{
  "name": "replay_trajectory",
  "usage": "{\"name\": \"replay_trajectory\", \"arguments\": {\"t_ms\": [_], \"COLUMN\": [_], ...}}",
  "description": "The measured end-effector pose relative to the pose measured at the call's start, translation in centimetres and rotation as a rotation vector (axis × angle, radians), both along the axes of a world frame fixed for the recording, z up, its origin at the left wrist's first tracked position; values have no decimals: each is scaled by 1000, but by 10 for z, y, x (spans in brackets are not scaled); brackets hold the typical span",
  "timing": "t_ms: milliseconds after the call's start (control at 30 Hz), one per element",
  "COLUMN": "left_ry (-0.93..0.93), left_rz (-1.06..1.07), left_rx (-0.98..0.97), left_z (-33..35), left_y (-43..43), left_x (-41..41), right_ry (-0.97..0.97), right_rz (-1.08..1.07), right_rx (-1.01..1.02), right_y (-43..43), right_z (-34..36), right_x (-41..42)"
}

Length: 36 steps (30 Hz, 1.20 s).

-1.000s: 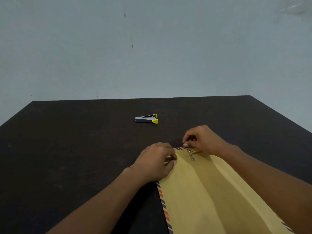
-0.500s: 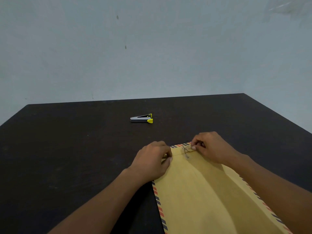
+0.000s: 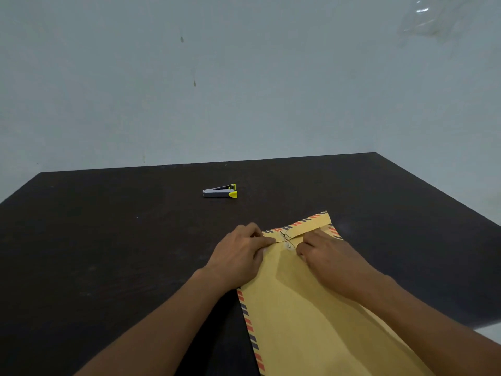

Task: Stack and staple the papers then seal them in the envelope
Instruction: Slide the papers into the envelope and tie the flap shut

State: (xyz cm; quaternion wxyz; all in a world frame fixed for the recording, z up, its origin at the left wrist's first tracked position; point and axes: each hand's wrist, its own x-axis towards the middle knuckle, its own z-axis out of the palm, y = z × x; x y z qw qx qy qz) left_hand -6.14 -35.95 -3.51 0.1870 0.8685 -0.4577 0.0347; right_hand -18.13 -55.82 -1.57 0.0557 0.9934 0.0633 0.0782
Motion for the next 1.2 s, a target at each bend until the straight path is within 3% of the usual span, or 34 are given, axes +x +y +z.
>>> {"name": "replay_trajectory", "arguments": {"t_ms": [433,833,1200], "left_ry": [-24,52,81], "left_rz": [-9,45,46], "left_rx": [-51,-252,-228], "left_z": [-10,-8,-5], "left_y": [0,6,7], "left_x": [3,1,0], "right_ry": [19,86,-8], "right_rz": [28,71,-82], "right_rx": [263,213,426], "right_y": [12,22,-14], "right_z": [1,15,13], "right_x": [9,64,87]}}
